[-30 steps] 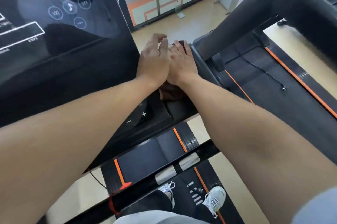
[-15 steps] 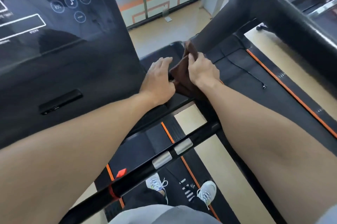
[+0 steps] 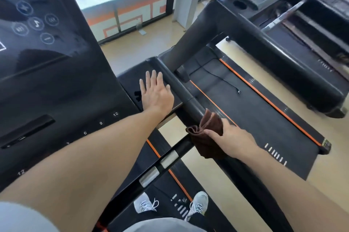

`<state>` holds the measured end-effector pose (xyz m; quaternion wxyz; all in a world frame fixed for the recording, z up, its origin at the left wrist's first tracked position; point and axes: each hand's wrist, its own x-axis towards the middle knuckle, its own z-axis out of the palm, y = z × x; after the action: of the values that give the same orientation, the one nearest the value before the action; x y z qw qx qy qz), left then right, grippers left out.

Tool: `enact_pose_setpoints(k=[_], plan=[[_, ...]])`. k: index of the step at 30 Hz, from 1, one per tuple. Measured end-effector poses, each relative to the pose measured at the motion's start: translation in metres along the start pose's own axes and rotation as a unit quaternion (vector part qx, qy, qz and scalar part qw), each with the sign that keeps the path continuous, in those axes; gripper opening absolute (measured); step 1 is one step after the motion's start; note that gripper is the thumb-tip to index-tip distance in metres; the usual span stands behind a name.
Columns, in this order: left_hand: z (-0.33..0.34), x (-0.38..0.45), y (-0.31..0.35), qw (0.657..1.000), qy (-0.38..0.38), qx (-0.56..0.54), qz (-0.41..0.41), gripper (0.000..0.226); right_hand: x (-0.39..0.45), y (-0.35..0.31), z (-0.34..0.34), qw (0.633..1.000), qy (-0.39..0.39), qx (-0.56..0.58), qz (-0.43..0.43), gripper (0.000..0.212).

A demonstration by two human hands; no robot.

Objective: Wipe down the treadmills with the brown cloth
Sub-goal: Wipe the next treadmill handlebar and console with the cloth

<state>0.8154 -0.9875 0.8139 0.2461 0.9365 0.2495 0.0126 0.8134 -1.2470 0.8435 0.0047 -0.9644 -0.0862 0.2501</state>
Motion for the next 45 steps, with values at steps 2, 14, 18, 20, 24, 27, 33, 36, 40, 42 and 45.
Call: enact_pose_setpoints(k=[2,14,18,20,24,27,33,36,40,42,45], plan=[[0.003,0.008,-0.002,0.998,-0.01,0.055,-0.009,0.062,0.003,-0.014,0.011,0.999,0.034,0.033,-0.019,0.083],[0.018,0.011,0.0,0.993,0.025,0.119,-0.011,0.063,0.063,-0.09,0.013,0.978,0.172,-0.029,-0.117,0.109],[0.019,0.011,-0.001,0.993,0.036,0.109,-0.013,0.063,0.071,-0.108,0.023,0.97,0.207,-0.084,-0.092,0.106],[0.017,0.008,-0.002,0.994,0.052,0.091,-0.007,0.06,0.07,-0.11,0.024,0.968,0.218,-0.079,-0.093,0.104],[0.024,-0.024,0.002,0.986,0.059,0.111,0.111,0.055,0.065,-0.087,0.019,0.971,0.186,-0.008,-0.147,0.109],[0.047,-0.072,0.001,0.965,0.033,0.207,0.159,0.064,0.056,-0.058,0.015,0.978,0.125,0.03,-0.162,0.11],[0.07,-0.139,0.028,0.993,0.03,0.058,0.095,0.048,0.013,0.02,0.021,0.986,0.049,0.072,-0.144,0.109],[0.091,-0.185,0.061,0.991,0.064,-0.034,0.114,0.044,-0.022,0.055,0.036,0.989,0.052,0.017,-0.137,0.125],[0.137,-0.267,0.118,0.968,0.085,-0.234,-0.031,0.04,-0.07,0.106,0.059,0.985,0.096,-0.03,-0.141,0.123],[0.156,-0.301,0.141,0.922,0.079,-0.337,-0.171,0.039,-0.081,0.134,0.05,0.99,0.042,-0.047,-0.125,0.121],[0.165,-0.324,0.168,0.842,0.045,-0.423,-0.332,0.035,-0.085,0.156,0.039,0.99,-0.024,-0.069,-0.124,0.128]])
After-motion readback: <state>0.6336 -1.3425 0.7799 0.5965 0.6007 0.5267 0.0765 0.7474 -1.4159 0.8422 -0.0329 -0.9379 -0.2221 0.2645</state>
